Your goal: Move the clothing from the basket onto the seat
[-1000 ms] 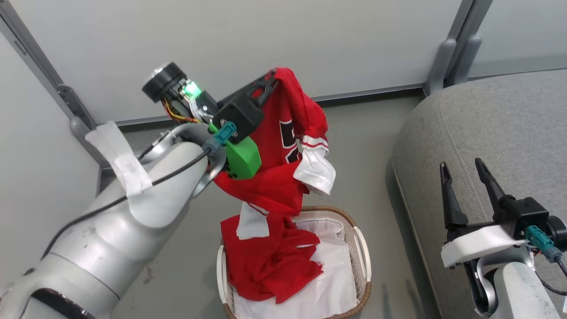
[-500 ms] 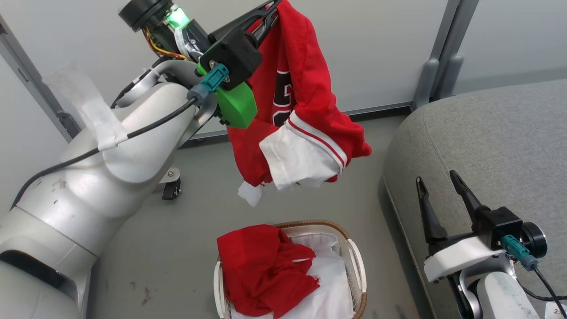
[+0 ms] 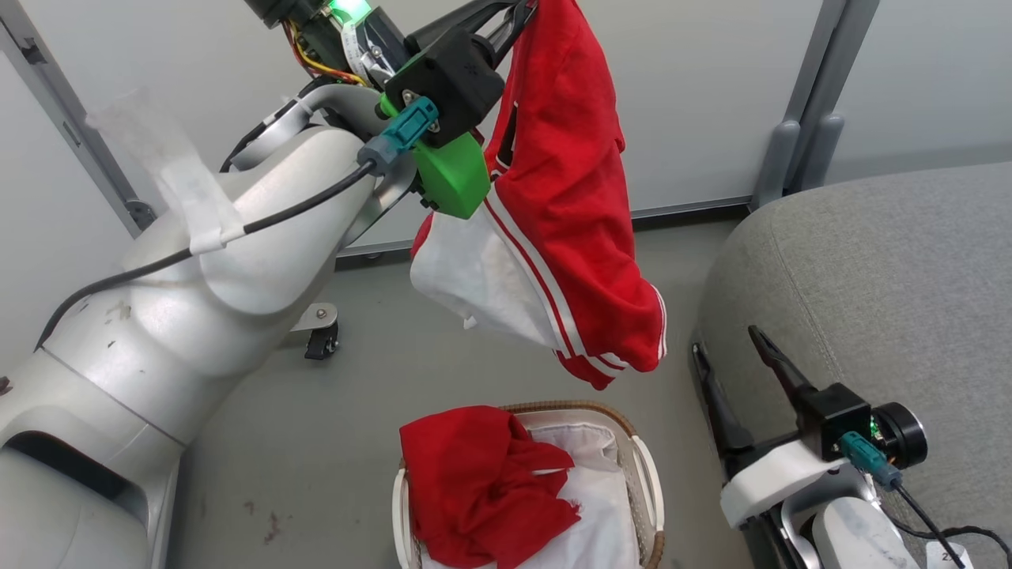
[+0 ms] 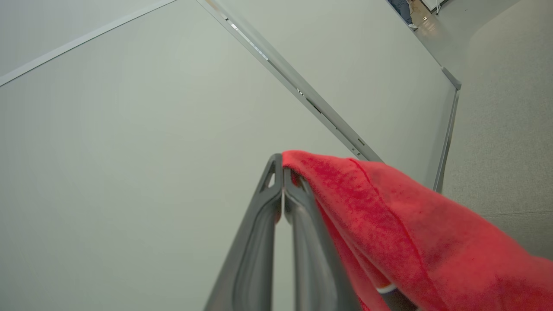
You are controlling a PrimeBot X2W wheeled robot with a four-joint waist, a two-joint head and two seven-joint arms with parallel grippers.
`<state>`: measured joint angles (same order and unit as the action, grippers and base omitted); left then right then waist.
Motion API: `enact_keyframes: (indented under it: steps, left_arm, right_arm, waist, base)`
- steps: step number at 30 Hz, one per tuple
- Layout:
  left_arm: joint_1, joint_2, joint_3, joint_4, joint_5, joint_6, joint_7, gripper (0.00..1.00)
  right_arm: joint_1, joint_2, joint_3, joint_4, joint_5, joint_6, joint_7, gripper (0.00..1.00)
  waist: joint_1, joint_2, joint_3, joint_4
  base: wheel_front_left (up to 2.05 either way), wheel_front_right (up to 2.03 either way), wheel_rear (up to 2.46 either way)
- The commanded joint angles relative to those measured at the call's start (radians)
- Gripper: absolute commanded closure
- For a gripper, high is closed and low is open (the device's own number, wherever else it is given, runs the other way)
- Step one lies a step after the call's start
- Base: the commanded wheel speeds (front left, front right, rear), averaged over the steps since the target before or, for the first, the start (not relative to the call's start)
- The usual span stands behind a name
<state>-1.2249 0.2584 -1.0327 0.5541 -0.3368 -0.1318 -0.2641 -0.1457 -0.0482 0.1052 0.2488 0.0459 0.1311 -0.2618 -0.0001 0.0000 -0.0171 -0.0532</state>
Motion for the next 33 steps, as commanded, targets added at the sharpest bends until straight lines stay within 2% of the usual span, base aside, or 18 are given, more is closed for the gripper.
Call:
enact_keyframes:
  steps: [1, 7, 14, 22, 33]
  left_arm:
    - [-0.018, -0.005, 0.001, -0.005, -0.004, 0.002, -0.001, 1.0]
    - [-0.036, -0.012, -0.003, -0.028, 0.001, 0.002, -0.001, 1.0]
    - [-0.045, -0.03, -0.007, -0.042, 0.004, 0.002, -0.001, 1.0]
    - [-0.036, -0.041, -0.01, -0.054, -0.002, 0.002, 0.0, 1.0]
    - [-0.011, -0.03, -0.016, -0.042, -0.016, 0.002, 0.0, 1.0]
  right_arm:
    - [0.003, -0.004, 0.014, 0.01, -0.013, -0.001, -0.005, 0.0]
    - [-0.048, -0.004, 0.089, 0.067, -0.058, -0.001, -0.005, 0.0]
    - [-0.13, -0.005, 0.107, 0.099, -0.101, -0.001, -0.005, 0.0]
    - [-0.197, -0.004, 0.072, 0.057, -0.118, -0.001, -0.005, 0.0]
    - [-0.199, -0.004, 0.099, -0.044, -0.106, -0.001, -0.005, 0.0]
  waist:
    - [0.0001, 0.0, 0.0, 0.004]
    - [0.0001, 0.0, 0.005, 0.017]
    - [0.0001, 0.0, 0.009, 0.029]
    - [0.0001, 0.0, 0.012, 0.032]
    - [0.0001, 0.0, 0.016, 0.027]
  base:
    - [0.0, 0.0, 0.0]
    - [0.0, 0.0, 0.0]
    - [0.0, 0.0, 0.0]
    - [0.0, 0.0, 0.0]
    - [0.0, 0.0, 0.0]
